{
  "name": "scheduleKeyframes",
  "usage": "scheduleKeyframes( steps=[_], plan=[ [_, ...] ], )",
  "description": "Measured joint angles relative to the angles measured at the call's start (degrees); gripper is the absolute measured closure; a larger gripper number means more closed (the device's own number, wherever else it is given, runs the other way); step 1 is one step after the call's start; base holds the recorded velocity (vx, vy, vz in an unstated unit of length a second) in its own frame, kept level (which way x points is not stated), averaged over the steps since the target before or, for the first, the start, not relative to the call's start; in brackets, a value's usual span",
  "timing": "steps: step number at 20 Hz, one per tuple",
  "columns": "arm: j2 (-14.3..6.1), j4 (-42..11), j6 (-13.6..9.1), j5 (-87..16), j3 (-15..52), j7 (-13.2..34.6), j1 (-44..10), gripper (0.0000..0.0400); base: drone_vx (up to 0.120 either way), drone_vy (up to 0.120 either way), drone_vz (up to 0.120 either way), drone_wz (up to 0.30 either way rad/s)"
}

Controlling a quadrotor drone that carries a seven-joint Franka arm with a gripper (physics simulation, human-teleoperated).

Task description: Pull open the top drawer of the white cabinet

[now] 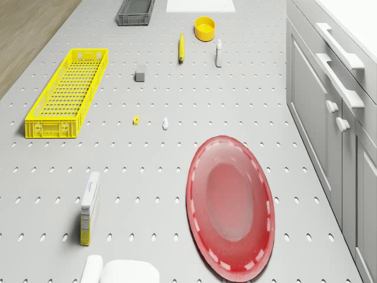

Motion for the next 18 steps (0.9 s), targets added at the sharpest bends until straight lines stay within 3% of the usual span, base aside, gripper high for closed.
scheduleKeyframes(
  steps=[11,18],
  plan=[
    [-2.17,-0.28,2.00,-1.67,-0.79,1.38,2.16,0.0095,0.120,-0.116,0.000,0.000],
    [-3.40,-0.44,3.10,-2.63,-1.19,2.18,3.34,0.0095,0.120,0.000,0.000,0.000]
  ],
)
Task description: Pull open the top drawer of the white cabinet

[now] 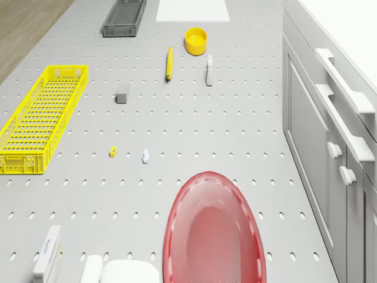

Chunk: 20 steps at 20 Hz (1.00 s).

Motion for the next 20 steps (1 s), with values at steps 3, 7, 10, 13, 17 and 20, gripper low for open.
scheduleKeyframes(
  steps=[3,7,10,13,17,20],
  plan=[
    [-0.49,-0.06,0.43,-0.39,-0.15,0.32,0.46,0.0095,0.120,0.000,0.000,0.000],
    [-1.12,-0.14,0.98,-0.88,-0.34,0.74,1.04,0.0095,0.120,0.000,0.000,0.000],
    [-1.56,-0.20,1.36,-1.24,-0.47,1.03,1.45,0.0095,0.120,0.000,0.000,0.000],
    [-1.98,-0.26,1.73,-1.58,-0.59,1.32,1.84,0.0095,0.120,0.000,0.000,0.000],
    [-2.52,-0.33,2.19,-2.02,-0.74,1.68,2.32,0.0095,0.120,0.000,0.000,0.000],
    [-2.90,-0.37,2.51,-2.32,-0.84,1.94,2.66,0.0095,0.120,-0.120,0.000,0.000]
  ],
)
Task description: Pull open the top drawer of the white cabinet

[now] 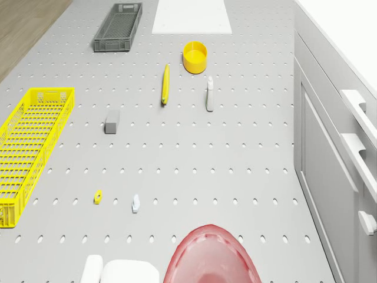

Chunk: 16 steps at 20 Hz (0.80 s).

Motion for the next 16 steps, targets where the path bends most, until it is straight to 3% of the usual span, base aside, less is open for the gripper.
scheduleKeyframes(
  steps=[5,16],
  plan=[
    [-0.59,-0.08,0.50,-0.49,-0.16,0.41,0.53,0.0095,0.120,-0.112,0.000,0.000],
    [-1.73,-0.22,1.44,-1.43,-0.44,1.20,1.52,0.0095,0.120,-0.011,0.000,0.000]
  ],
)
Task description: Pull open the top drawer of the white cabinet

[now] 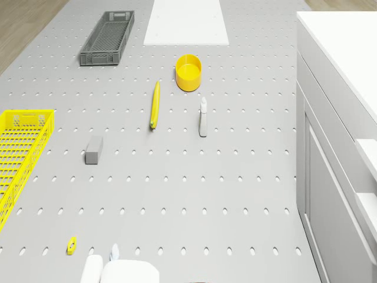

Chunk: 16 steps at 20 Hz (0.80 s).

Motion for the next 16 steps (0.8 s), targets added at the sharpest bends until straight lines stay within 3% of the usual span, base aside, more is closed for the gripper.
scheduleKeyframes(
  steps=[5,9,16],
  plan=[
    [-0.45,-0.06,0.37,-0.38,-0.11,0.32,0.39,0.0095,0.120,0.000,0.000,0.000],
    [-0.74,-0.65,1.34,-0.14,0.42,0.39,0.71,0.0095,0.000,0.000,0.000,0.000],
    [-0.86,-3.21,5.19,2.20,3.30,-0.14,1.55,0.0095,0.000,0.000,0.000,0.000]
  ],
)
